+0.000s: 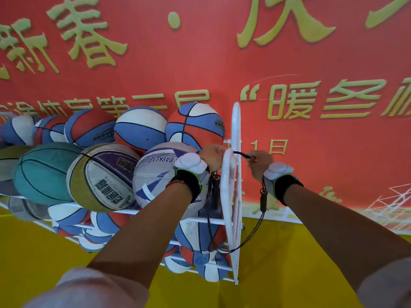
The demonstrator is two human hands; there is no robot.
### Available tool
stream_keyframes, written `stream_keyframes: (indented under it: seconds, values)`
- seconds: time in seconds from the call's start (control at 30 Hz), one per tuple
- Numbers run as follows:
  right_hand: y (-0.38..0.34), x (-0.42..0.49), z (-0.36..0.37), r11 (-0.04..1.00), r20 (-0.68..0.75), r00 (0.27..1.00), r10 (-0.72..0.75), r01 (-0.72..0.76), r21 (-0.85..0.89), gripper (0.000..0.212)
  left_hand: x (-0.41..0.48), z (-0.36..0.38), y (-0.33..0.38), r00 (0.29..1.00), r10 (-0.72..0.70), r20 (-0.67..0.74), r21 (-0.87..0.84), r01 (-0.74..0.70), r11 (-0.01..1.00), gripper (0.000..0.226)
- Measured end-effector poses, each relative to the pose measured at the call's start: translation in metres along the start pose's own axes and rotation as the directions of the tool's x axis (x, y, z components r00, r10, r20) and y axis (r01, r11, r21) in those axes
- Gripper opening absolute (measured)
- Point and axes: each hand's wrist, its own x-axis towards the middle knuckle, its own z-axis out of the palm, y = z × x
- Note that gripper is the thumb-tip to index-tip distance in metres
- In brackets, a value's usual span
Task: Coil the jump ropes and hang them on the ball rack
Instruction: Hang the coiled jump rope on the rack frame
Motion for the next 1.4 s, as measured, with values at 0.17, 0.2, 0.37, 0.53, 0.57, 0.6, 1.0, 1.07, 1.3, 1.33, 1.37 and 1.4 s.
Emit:
stream_keyframes:
  seconds: [0.17,0.2,0.37,0.53,0.57,0.6,1.0,1.07,1.3,1.33,1.37,1.4]
  values:
    - [0.004,0.001,0.006,0.998,0.05,0.999,-0.014,0.018,-0.066,0.021,0.0,-0.003,-0.002,0.998,-0.037,0.049,0.098,0.032,0.995,0.01]
    - [0.006,0.002,0.007,0.997,0.035,0.999,-0.023,0.025,-0.069,0.023,-0.002,-0.005,0.001,0.997,-0.041,0.058,0.136,0.033,0.99,0.01]
    - [0.01,0.005,0.015,0.981,0.05,0.999,-0.021,0.03,-0.194,0.022,-0.004,-0.01,-0.007,0.984,-0.118,0.134,0.221,0.087,0.971,0.028]
    - [0.013,0.009,0.021,0.967,0.091,0.996,0.016,0.008,-0.256,0.014,-0.009,-0.008,-0.011,0.979,-0.128,0.16,0.074,0.117,0.99,0.042]
    - [0.012,0.008,0.022,0.968,0.092,0.996,0.017,0.007,-0.251,0.013,-0.01,-0.007,-0.011,0.976,-0.131,0.173,0.049,0.125,0.991,0.042]
    - [0.012,0.007,0.024,0.968,0.092,0.996,0.014,0.01,-0.25,0.014,-0.013,-0.006,-0.01,0.972,-0.143,0.185,0.026,0.141,0.99,0.041]
    - [0.013,0.003,0.032,0.951,0.159,0.987,0.03,0.021,-0.31,0.045,-0.019,0.001,-0.014,0.983,-0.115,0.141,0.189,0.088,0.978,0.044]
    - [0.017,0.002,0.036,0.943,0.162,0.986,0.047,0.009,-0.332,0.053,-0.02,0.002,-0.013,0.986,-0.106,0.132,0.231,0.073,0.97,0.041]
    - [0.011,-0.005,0.035,0.936,0.197,0.979,0.051,0.022,-0.35,0.054,-0.025,0.002,-0.016,0.971,-0.164,0.172,0.079,0.152,0.985,0.016]
    - [0.011,-0.006,0.033,0.936,0.195,0.979,0.059,0.014,-0.351,0.053,-0.026,0.003,-0.016,0.966,-0.185,0.183,0.036,0.181,0.983,0.014]
    - [0.011,-0.008,0.031,0.934,0.193,0.979,0.058,0.014,-0.356,0.052,-0.026,0.003,-0.017,0.96,-0.204,0.19,-0.008,0.209,0.978,0.014]
    - [0.011,-0.009,0.028,0.932,0.192,0.98,0.05,0.024,-0.363,0.052,-0.028,0.003,-0.017,0.956,-0.222,0.19,-0.044,0.235,0.971,0.012]
